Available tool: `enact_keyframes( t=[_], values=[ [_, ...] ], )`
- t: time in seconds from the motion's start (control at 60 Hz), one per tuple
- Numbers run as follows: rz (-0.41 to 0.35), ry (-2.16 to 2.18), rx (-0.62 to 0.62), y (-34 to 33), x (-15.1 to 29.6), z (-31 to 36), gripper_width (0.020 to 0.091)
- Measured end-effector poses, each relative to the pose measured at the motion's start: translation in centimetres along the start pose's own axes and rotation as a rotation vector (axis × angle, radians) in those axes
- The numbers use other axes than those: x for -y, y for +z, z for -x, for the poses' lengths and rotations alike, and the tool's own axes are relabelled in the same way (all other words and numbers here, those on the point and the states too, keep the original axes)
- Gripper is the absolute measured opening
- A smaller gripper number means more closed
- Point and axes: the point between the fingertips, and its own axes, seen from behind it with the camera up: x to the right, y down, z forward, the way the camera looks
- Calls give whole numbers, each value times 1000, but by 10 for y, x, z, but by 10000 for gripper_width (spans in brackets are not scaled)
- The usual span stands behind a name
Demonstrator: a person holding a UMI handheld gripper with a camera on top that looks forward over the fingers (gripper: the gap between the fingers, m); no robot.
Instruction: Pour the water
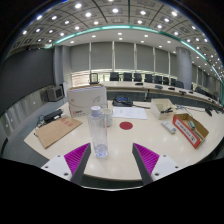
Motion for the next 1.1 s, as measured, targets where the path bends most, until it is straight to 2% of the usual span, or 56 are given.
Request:
enact_keyframes(
  t=[0.217,0.3,0.333,0.383,0.45,0.5,0.667,0.717,0.733,0.917,1.1],
  values=[
    [-81,29,-44,107,-2,41,857],
    [-102,14,-81,141,-4,42,821],
    [-113,9,-99,151,-4,42,794],
    [-127,3,-120,165,-5,43,714],
    [-145,0,-141,176,-3,43,520],
    [-167,-4,-147,180,1,44,516],
    [-176,-17,-158,180,8,45,385],
    [-167,-38,-161,177,12,45,379],
    [-165,-47,-162,176,14,45,349],
    [-150,-127,-230,170,47,21,348],
    [-122,-366,-365,177,99,-43,347]
  ],
)
